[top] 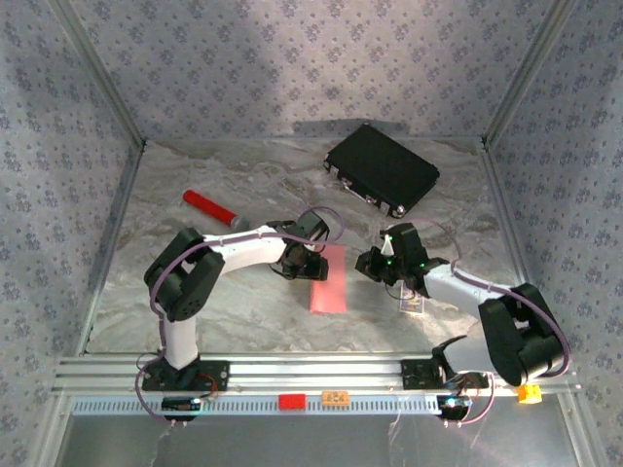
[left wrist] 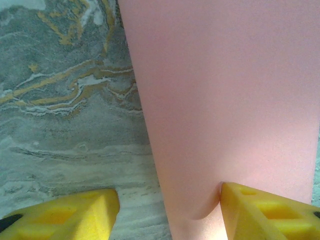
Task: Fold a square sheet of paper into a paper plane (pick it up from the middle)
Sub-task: Hold the square sheet of paper at the center of the table.
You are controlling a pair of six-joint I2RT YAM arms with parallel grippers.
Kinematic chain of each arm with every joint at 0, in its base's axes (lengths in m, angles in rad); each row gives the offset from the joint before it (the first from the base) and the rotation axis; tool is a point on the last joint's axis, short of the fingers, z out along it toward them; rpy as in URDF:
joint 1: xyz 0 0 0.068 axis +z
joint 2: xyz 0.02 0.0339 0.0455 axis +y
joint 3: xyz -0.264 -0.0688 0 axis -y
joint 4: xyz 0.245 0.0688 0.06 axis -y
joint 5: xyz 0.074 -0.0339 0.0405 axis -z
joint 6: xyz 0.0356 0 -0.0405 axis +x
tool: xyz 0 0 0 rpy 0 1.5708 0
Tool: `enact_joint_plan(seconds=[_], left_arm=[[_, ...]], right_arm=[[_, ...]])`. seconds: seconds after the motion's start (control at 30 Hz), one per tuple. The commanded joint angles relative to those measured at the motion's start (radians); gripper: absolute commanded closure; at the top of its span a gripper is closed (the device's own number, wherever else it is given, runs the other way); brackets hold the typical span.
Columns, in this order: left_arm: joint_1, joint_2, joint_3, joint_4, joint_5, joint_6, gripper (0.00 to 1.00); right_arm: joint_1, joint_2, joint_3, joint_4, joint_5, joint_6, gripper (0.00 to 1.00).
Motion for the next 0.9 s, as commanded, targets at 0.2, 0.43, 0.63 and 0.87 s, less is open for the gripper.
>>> enact_joint_plan(seconds=[0.2, 0.43, 0.63, 0.87], left_arm=[[-0.003, 0.106, -0.017, 0.086, -0.026, 0.012, 0.41], [-0.006, 0.109, -0.019, 0.083, -0.030, 0.012, 0.41], [-0.008, 0.108, -0.019, 0.084, -0.031, 0.010, 0.41], [-0.009, 0.109, -0.019, 0.084, -0.032, 0.015, 0.41]], right_arm=[[-0.008, -0.013, -0.016, -0.028, 0.013, 0.003, 0.89], [-0.006, -0.008, -0.016, -0.016, 0.002, 0.006, 0.89], [0.000, -0.004, -0.017, -0.002, -0.004, 0.010, 0.89], [0.012, 0.024, -0.010, 0.041, -0.045, 0.009, 0.89]])
